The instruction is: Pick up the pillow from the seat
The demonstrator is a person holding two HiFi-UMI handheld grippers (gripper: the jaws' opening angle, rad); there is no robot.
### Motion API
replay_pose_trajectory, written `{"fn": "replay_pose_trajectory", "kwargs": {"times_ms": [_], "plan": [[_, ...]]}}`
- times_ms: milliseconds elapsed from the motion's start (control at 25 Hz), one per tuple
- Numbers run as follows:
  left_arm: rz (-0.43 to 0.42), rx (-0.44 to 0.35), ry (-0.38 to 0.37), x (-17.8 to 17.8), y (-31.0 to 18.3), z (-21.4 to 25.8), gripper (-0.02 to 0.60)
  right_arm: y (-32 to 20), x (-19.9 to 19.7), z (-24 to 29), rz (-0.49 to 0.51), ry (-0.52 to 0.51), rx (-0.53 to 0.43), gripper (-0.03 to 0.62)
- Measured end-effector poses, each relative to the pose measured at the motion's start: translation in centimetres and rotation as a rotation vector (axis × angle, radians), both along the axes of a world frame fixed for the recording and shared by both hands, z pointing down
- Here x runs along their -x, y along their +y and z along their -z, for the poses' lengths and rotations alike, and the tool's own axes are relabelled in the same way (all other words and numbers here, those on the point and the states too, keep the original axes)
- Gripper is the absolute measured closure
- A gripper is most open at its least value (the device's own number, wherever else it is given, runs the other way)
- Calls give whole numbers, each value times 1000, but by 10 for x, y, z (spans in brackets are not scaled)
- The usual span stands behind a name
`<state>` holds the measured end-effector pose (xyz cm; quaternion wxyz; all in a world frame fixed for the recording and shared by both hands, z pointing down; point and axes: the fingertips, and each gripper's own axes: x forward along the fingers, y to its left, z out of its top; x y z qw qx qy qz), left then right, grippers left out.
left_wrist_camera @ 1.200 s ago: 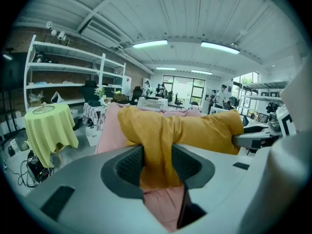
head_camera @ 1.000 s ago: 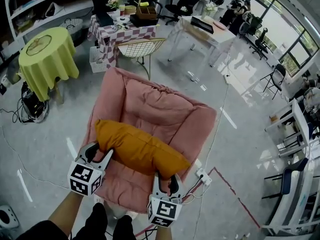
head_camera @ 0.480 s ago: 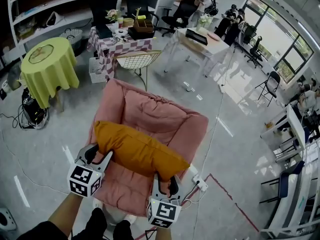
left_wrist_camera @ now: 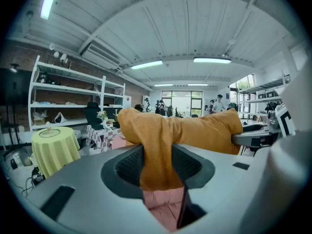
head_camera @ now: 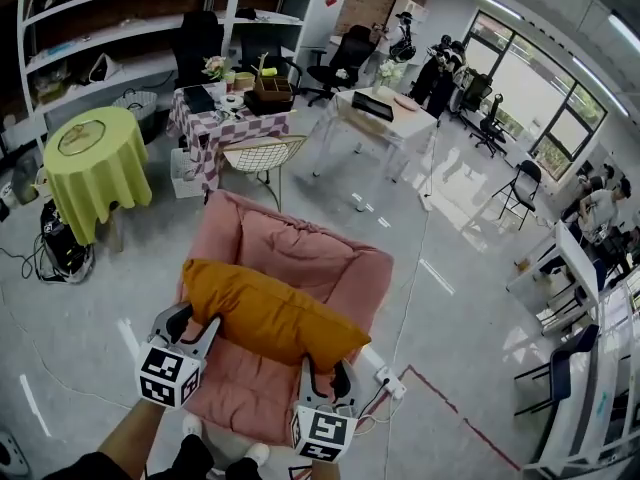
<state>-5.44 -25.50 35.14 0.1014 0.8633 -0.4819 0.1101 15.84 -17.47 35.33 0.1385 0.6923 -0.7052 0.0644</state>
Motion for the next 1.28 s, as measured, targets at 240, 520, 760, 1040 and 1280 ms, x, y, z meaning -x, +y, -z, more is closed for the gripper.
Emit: {"fn": "replay_pose_trajectory", "kwargs": {"times_ms": [240,520,760,1040,1280], "plan": [[-20,-39,15,-5,14,28,399,18,-3,29,-8,12,-41,378],[-18,-73,18,-3,33,51,399,35,-3,52,-4,22,-71,378],[-28,-86,22,-3,38,58,399,41,-2,57,-16,17,-77,378],[-39,-99,22,-5,39,59,402,42,-3,57,-31,19,-82,378],[-45,-105,26,-8,38,65,402,42,-6,63,-34,16,-89,379]]}}
